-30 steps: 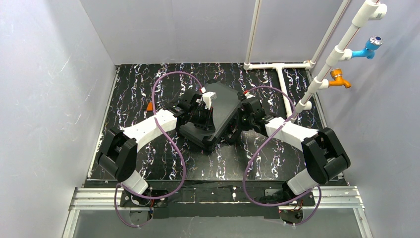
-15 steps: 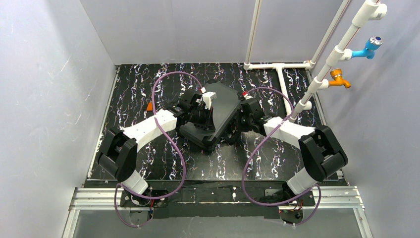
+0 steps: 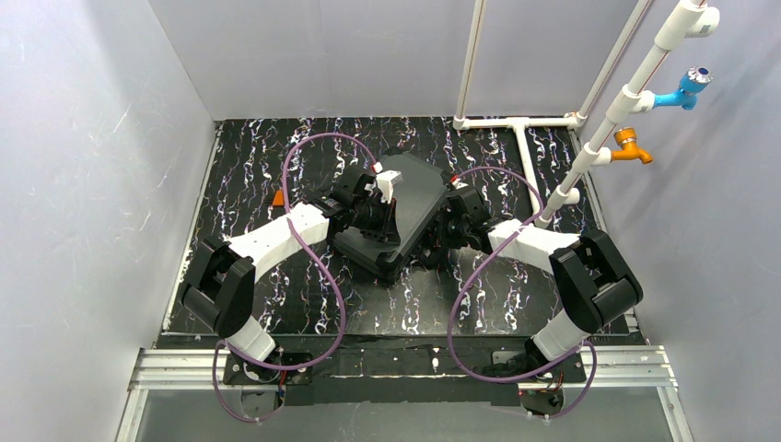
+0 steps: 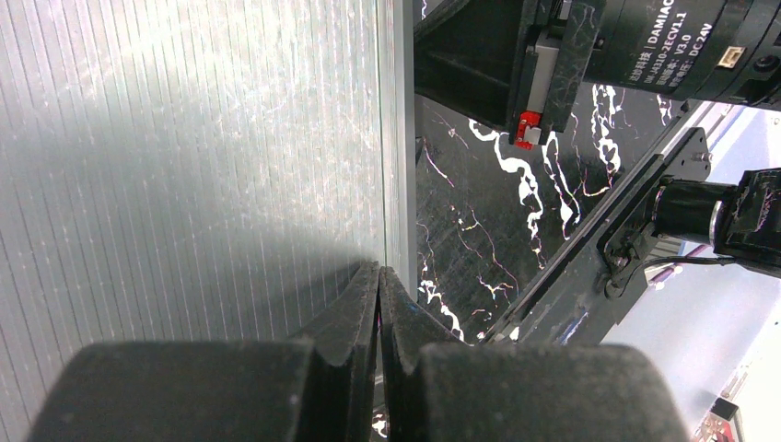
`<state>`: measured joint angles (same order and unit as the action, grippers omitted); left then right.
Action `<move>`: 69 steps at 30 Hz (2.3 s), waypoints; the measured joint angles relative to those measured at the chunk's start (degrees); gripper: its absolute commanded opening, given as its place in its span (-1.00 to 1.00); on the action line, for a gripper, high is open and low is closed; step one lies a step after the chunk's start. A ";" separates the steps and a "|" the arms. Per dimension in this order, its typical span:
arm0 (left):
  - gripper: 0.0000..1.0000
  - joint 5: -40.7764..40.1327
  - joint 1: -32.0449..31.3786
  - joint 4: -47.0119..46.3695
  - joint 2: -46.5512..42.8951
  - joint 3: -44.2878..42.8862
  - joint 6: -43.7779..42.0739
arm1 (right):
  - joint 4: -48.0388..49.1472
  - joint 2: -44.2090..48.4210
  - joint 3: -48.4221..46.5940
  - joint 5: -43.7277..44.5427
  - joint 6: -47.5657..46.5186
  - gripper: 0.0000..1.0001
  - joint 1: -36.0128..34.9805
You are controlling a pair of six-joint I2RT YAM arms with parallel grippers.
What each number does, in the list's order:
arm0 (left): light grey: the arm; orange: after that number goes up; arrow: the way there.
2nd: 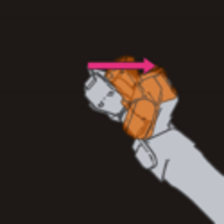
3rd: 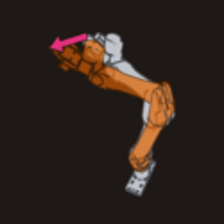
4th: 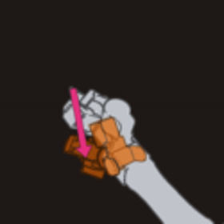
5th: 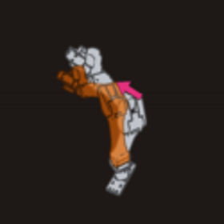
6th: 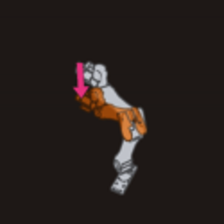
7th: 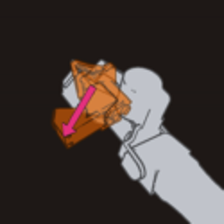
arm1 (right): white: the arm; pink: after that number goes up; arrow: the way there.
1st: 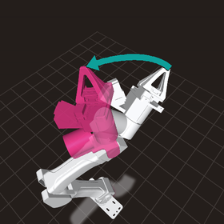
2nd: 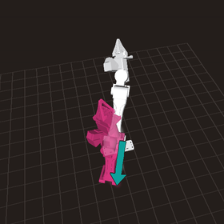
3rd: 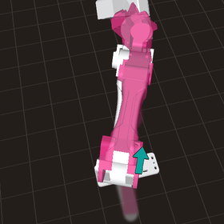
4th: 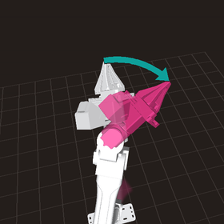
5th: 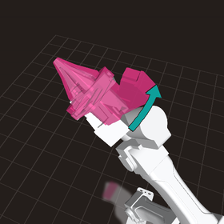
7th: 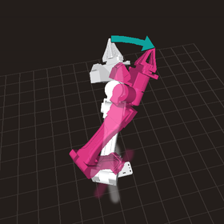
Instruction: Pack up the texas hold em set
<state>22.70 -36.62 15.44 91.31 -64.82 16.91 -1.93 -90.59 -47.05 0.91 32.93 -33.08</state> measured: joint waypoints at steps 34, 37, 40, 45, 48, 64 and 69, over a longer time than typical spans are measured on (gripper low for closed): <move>-1.00 0.00 0.00 0.24 0.00 -0.02 0.00 | 0.52 -2.14 -1.03 -1.36 -0.33 -0.97 0.09; -1.00 0.00 0.00 0.31 0.00 -0.02 -0.02 | 0.26 -2.49 -1.36 -1.57 -0.37 -0.97 0.13; -1.00 0.02 0.00 0.33 0.00 -0.04 -0.02 | -0.50 -2.93 -1.99 -2.01 -0.44 -0.97 0.35; -1.00 0.02 0.00 0.39 0.02 -0.07 -0.02 | -1.29 -3.98 -2.75 -2.51 -0.68 -0.97 0.48; -1.00 0.02 0.00 0.44 0.02 -0.07 -0.04 | -1.46 -4.17 -2.95 -2.71 -0.87 -0.97 0.57; -1.00 -2.27 0.61 0.48 -0.13 -0.44 0.00 | 11.39 -8.48 -2.08 -2.89 2.60 -0.97 0.90; -1.00 -3.65 0.79 0.81 -0.46 -0.44 0.02 | 12.59 -10.38 -4.07 -2.34 4.17 -0.97 0.81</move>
<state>19.05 -35.83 16.25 90.85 -65.25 16.93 10.66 -100.97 -51.11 -1.43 37.10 -32.27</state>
